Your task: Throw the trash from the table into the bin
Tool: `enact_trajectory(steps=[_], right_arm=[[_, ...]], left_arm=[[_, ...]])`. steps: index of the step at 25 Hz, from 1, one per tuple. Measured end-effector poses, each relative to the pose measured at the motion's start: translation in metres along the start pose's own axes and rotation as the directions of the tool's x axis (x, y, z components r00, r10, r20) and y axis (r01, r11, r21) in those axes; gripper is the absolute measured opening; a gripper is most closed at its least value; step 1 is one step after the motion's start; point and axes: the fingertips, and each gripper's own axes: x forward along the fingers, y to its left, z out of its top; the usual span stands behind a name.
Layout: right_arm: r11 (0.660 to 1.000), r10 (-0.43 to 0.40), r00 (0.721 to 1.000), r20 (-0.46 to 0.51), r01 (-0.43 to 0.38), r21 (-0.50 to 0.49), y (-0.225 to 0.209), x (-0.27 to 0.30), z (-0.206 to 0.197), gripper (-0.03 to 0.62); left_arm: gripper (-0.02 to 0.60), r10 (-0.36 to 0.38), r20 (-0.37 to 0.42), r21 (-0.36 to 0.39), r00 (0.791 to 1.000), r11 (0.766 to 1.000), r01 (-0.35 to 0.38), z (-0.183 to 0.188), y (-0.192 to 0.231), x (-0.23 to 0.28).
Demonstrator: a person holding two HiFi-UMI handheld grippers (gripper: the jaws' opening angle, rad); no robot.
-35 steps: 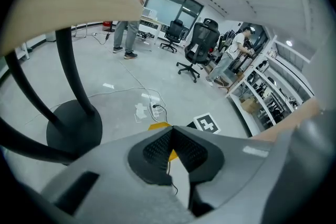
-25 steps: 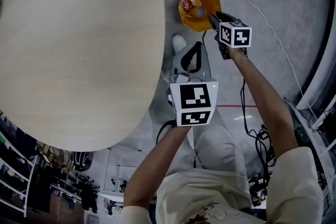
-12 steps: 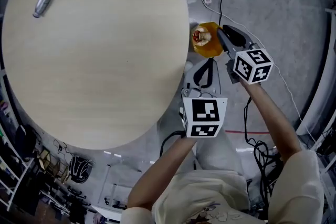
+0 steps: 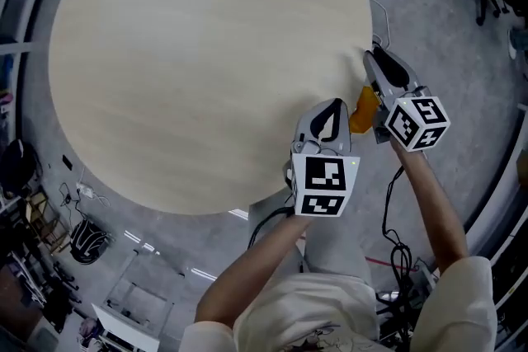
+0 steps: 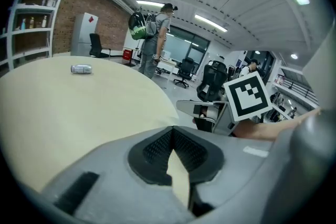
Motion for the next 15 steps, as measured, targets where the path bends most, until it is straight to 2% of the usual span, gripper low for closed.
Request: enact_trajectory(steps=[7,15], right_arm=[[0.987,0.125,0.992,-0.034,-0.128,-0.096,0.078,0.066,0.026,0.104],[0.952,0.23,0.969,-0.089,-0.243,-0.183,0.155,0.154,0.041,0.158]], left_arm=[[0.005,0.149,0.078,-0.114,0.986,0.984,-0.139,0.02,0.092,-0.045],[0.005,0.291,0.109,-0.219,0.95,0.94,-0.263,0.025,0.184,-0.092]])
